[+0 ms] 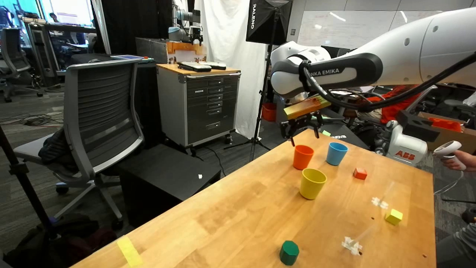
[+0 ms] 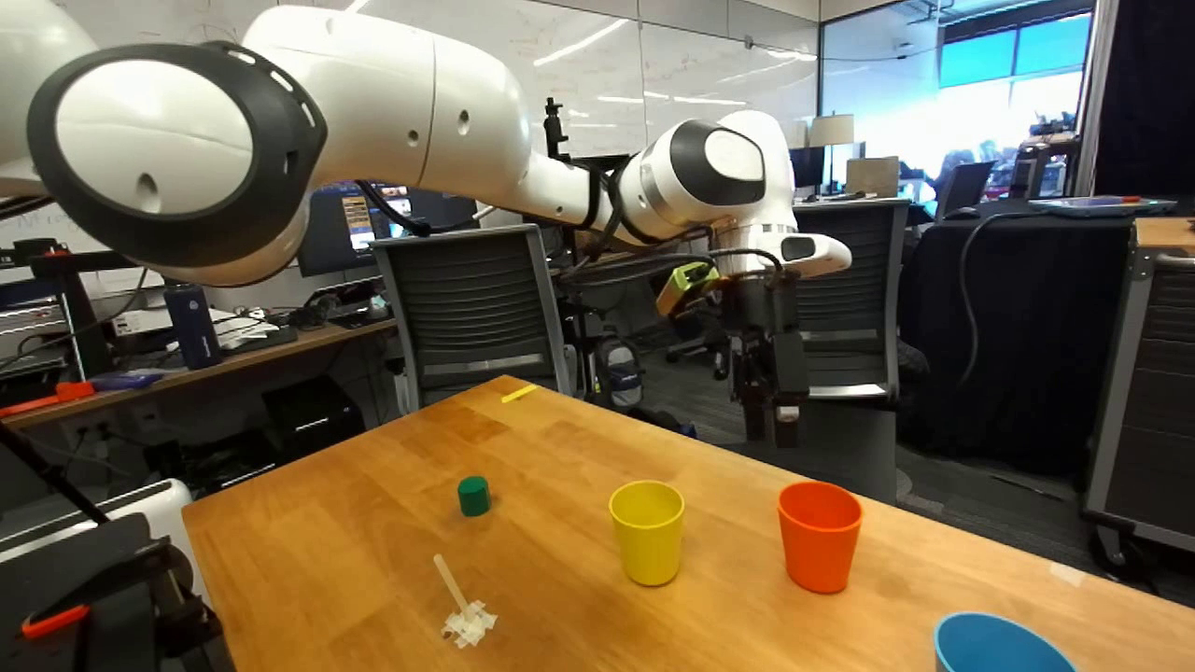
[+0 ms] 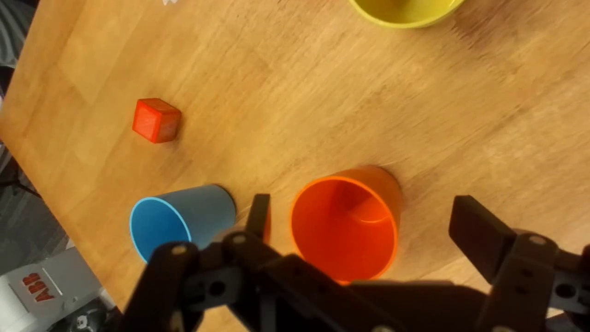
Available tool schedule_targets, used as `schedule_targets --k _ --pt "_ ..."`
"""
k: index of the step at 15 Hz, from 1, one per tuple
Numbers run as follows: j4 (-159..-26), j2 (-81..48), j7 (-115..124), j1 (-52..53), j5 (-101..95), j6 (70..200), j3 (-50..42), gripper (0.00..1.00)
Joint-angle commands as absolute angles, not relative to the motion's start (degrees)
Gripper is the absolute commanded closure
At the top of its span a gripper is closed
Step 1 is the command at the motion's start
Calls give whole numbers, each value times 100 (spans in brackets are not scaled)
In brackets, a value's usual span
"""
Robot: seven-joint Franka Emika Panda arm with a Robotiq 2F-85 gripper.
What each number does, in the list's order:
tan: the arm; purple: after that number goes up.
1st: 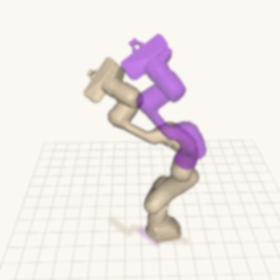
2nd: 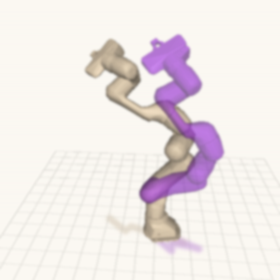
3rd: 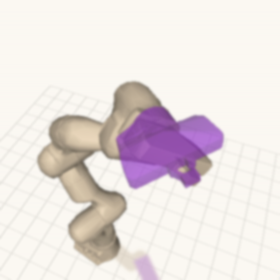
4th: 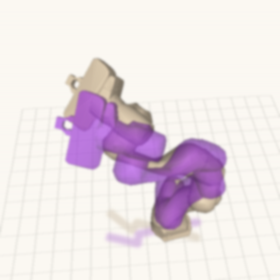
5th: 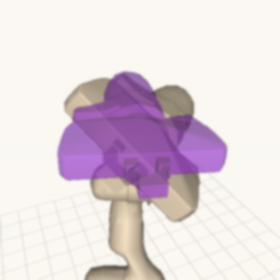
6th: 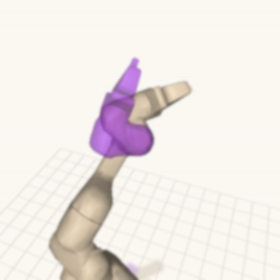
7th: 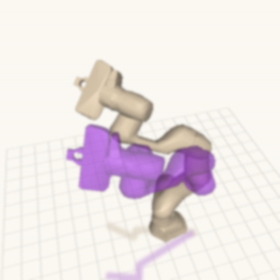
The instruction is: Stack the orange cup on top of the blue cup then stack the yellow cup on top of the orange cup
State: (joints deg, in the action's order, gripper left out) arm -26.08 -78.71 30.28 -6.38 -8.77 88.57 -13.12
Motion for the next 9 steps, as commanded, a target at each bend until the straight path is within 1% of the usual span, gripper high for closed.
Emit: schedule_targets --k 1,9 --pt "-2405 -8030 3291 -683 -956 8980 -1424 0" --pt "-2427 -8232 3800 -664 -975 9074 -1470 0"
